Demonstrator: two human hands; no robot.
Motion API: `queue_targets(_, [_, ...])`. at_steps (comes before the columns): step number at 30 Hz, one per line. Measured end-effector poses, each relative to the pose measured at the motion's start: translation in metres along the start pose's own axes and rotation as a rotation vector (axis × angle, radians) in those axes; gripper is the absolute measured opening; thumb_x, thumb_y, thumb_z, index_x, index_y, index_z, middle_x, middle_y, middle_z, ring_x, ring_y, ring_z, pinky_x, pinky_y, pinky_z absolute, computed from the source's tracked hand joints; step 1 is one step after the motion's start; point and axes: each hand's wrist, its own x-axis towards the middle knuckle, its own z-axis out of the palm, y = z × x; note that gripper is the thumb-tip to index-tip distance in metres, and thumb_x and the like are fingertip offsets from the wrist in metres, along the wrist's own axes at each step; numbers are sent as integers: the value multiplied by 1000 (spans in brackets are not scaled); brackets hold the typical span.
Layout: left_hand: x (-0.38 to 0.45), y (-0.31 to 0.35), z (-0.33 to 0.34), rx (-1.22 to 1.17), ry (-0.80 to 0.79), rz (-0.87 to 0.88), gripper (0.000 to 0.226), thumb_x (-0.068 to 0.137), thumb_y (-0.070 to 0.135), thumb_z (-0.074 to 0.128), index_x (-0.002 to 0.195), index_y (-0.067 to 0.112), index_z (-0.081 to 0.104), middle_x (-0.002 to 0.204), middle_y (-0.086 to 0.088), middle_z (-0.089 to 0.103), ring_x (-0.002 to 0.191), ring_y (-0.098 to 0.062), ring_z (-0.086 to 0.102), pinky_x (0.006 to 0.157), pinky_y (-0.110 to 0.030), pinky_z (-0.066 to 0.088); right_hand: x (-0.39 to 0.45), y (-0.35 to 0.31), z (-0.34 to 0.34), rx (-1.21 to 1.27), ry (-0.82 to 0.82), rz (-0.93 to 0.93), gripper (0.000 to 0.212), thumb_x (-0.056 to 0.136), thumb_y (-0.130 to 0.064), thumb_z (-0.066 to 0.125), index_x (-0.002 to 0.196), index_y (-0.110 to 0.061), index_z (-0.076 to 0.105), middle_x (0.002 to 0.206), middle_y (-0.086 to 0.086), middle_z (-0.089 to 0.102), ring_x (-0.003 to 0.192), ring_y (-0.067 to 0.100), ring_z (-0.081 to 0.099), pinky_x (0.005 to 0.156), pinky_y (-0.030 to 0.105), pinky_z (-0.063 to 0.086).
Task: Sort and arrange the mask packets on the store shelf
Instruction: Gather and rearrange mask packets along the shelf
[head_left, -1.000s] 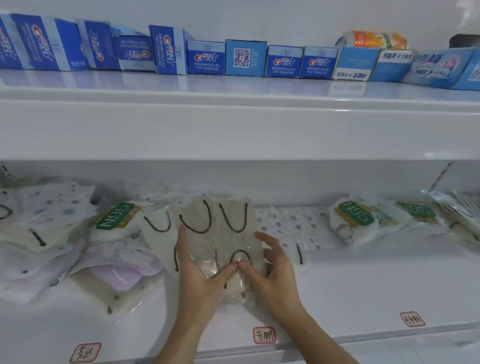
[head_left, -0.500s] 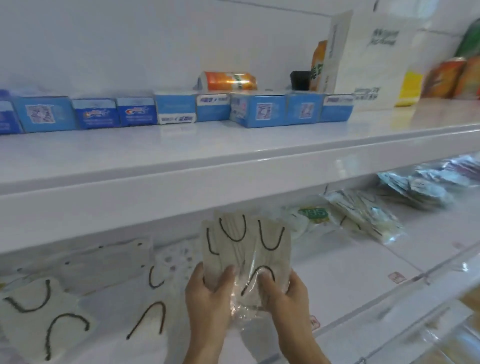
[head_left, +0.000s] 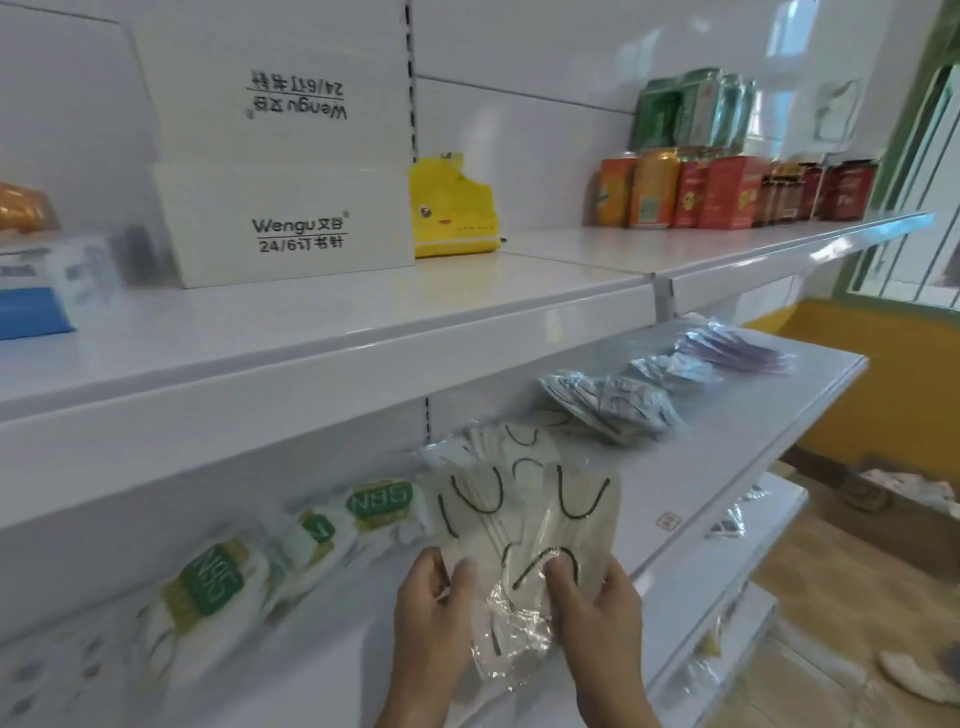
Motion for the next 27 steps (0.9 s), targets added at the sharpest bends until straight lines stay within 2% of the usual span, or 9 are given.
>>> queue_targets(5, [33, 7, 54, 73, -122, -46, 9, 100, 19, 58, 103, 14, 65, 72, -2, 65, 55, -9, 58, 57, -28, 49, 77, -15, -27, 1, 20, 18, 8, 89, -24, 74, 90, -17, 69, 75, -1, 72, 69, 18, 67, 60, 31, 49])
queue_targets(8, [71, 27, 93, 173, -194, 14, 13, 102, 20, 55, 111, 27, 61, 82, -1, 68, 61, -8, 66, 58, -27, 51, 137, -27, -29, 27, 18, 25, 9, 89, -24, 73, 92, -17, 68, 76, 3, 71, 71, 24, 65, 64, 40, 55])
queue_targets(11, [118, 60, 138, 136, -270, -4, 16, 103, 17, 53, 117, 21, 59, 91, -4, 70, 62, -14, 69, 53, -28, 49, 214, -46, -22, 54, 32, 76, 21, 90, -24, 73, 105, -11, 66, 94, 11, 71, 78, 26, 66, 66, 41, 58])
queue_targets(14, [160, 86, 173, 16, -340, -170, 12, 104, 18, 50, 112, 22, 58, 102, -6, 67, 81, -25, 70, 65, -32, 52, 278, -73, -19, 141, -111, 215, 32, 94, -34, 72, 110, -10, 57, 107, 13, 63, 87, 26, 63, 79, 45, 59])
queue_targets(16, [184, 82, 184, 92, -351, -224, 30, 104, 26, 50, 133, 19, 52, 115, -6, 63, 92, -25, 66, 70, -33, 51, 303, -83, -24, 121, -181, 300, 33, 97, -41, 65, 105, -11, 55, 105, 13, 60, 86, 30, 62, 88, 53, 57])
queue_targets(19, [198, 61, 180, 472, -356, -90, 51, 98, 33, 47, 144, 11, 44, 128, -12, 60, 115, -31, 60, 92, -38, 50, 305, -74, -39, 31, -216, 335, 31, 102, -37, 59, 120, -13, 52, 107, 10, 59, 90, 32, 64, 70, 46, 59])
queue_targets(21, [190, 47, 172, 724, -380, 47, 39, 99, 25, 45, 132, 8, 54, 130, -16, 61, 120, -33, 57, 97, -37, 46, 293, -55, -45, -61, -205, 259, 33, 101, -31, 58, 129, -13, 55, 113, 11, 62, 97, 31, 66, 69, 43, 61])
queue_targets(24, [172, 28, 154, 886, -426, 164, 49, 100, 23, 45, 147, 11, 47, 148, -9, 51, 136, -27, 48, 110, -35, 39, 255, -33, -43, -356, -197, -4, 35, 99, -26, 57, 131, -12, 60, 118, 4, 66, 104, 24, 66, 88, 38, 56])
queue_targets(27, [157, 14, 126, 1060, -352, 320, 50, 99, 29, 47, 148, 22, 46, 152, 3, 46, 140, -20, 40, 113, -38, 36, 206, -22, -23, -572, -342, -252, 29, 98, -22, 57, 126, -17, 64, 118, -2, 67, 99, 14, 64, 85, 23, 45])
